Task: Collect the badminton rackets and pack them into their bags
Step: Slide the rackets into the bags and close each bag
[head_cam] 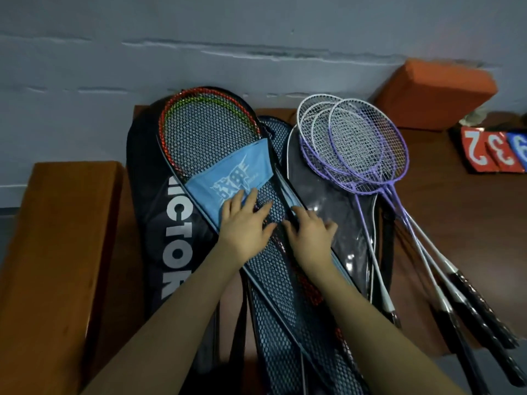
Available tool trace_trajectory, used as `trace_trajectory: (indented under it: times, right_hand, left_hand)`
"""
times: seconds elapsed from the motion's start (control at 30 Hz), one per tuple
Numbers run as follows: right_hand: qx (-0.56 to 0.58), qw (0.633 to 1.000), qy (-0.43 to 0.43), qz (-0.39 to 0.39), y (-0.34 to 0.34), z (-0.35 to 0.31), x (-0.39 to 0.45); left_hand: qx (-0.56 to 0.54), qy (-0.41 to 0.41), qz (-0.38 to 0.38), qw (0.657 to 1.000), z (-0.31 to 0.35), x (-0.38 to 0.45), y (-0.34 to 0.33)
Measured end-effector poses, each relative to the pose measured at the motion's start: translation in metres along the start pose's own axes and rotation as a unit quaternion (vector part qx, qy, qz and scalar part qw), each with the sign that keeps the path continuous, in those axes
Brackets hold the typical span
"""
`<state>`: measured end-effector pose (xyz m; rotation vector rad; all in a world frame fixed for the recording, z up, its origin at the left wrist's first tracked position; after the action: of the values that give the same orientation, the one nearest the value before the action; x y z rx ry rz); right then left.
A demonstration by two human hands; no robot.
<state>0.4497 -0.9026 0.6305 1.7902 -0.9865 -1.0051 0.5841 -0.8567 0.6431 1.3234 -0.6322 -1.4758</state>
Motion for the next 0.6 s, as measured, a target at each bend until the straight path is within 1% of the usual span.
trace_trajectory:
  times: [0.1, 0.2, 0.27, 0.33, 0.4, 0.5, 0.57, 0.6]
  right_hand:
    - [0.001, 1.0, 0.003, -0.005, -0.002, 0.001, 0.004]
    - [0.049, 0.998, 0.034, -0.007, 0.002, -0.004, 0.004]
    - [0.087, 0.994, 0.069, 0.021, 0.01, -0.004, -0.001]
    - [0.109, 0.986, 0.11, 0.056, 0.021, -0.002, -0.014]
    - [0.128, 0.976, 0.159, 0.081, 0.037, -0.001, -0.026]
    - [0.141, 0.961, 0.219, 0.091, 0.059, 0.002, -0.042]
    - [0.142, 0.957, 0.237, 0.088, 0.068, 0.005, -0.052]
    - [0.15, 0.954, 0.246, 0.086, 0.07, 0.007, -0.057]
  left_hand:
    - [0.007, -0.004, -0.003, 1.0, -0.002, -0.001, -0.001]
    - [-0.015, -0.005, -0.01, 1.0, -0.004, -0.004, 0.0]
    - [-0.047, -0.004, 0.0, 0.999, -0.003, -0.007, 0.001]
    - [-0.105, 0.002, 0.034, 0.994, 0.0, -0.014, 0.004]
    - [-0.187, 0.01, 0.074, 0.979, 0.006, -0.02, 0.011]
    - [-0.312, 0.012, 0.126, 0.942, 0.016, -0.03, 0.023]
    - [-0.362, 0.012, 0.152, 0.92, 0.025, -0.035, 0.034]
    - [-0.372, 0.016, 0.156, 0.915, 0.029, -0.037, 0.04]
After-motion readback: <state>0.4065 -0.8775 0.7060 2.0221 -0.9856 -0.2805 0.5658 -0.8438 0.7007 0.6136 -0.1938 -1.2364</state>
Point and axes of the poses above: each hand's wrist, its own x-axis towards the middle knuckle, its own y-axis out of the back of the hand, z = x × y, the point moved 4 cm from there along x, towards the middle knuckle, and after that the axes turned 11 degrees about -z, right-handed, at the moved point
